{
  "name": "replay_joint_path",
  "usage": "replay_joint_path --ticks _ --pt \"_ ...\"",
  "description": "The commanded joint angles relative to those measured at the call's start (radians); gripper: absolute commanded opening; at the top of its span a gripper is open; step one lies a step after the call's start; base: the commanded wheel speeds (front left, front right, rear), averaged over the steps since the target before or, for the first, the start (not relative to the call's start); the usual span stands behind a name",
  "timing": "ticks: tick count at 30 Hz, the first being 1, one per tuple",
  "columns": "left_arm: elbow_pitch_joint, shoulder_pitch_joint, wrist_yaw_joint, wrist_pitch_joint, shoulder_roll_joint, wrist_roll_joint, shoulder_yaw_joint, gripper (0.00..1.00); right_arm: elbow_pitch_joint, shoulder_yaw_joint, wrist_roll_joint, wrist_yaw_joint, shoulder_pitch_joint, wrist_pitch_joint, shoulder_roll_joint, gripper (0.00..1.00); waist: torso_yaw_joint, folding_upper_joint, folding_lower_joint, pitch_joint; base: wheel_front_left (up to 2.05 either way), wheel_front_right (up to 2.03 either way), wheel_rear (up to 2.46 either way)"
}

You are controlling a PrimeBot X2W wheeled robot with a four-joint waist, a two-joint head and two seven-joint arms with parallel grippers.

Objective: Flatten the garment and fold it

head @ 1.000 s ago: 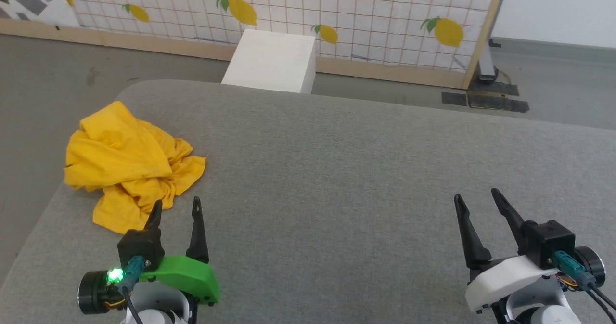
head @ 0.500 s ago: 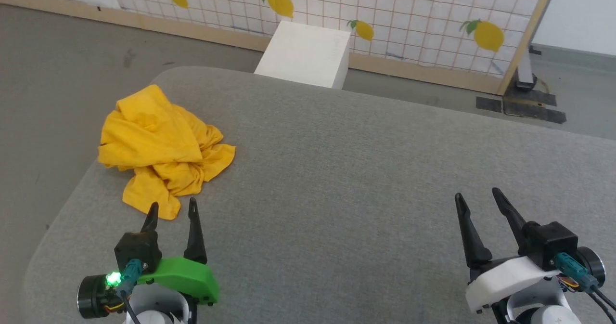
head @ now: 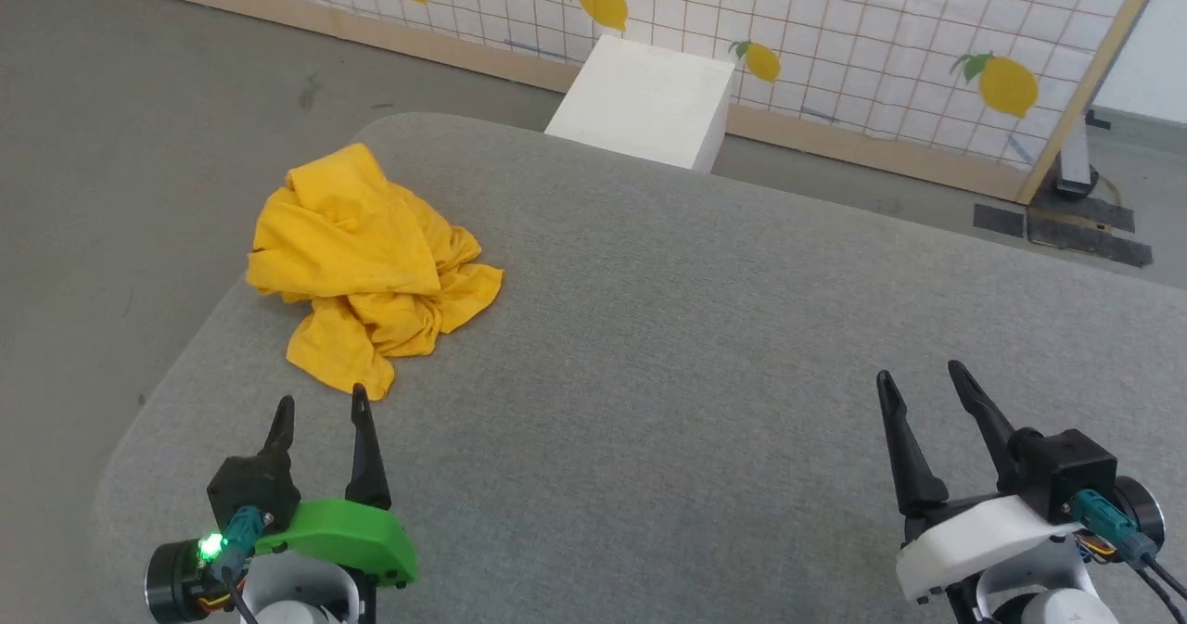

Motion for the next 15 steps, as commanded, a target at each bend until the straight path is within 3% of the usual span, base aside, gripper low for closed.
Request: replay_joint_path --ticks 1,15 --pt "0.004 -0.020 0.011 -0.011 0.000 -0.008 0.002 1.00 0.002 0.002 0.009 -0.001 0.003 -0.009 0.001 1.00 0.011 -0.0001 -0.0001 -0.001 0.00 0.00 0.00" --pt "0.030 -0.029 0.027 -0.040 -0.002 -0.028 0.001 1.00 0.009 0.012 0.021 -0.001 0.002 -0.026 0.002 1.00 0.090 -0.0001 -0.0001 0.003 0.00 0.00 0.00"
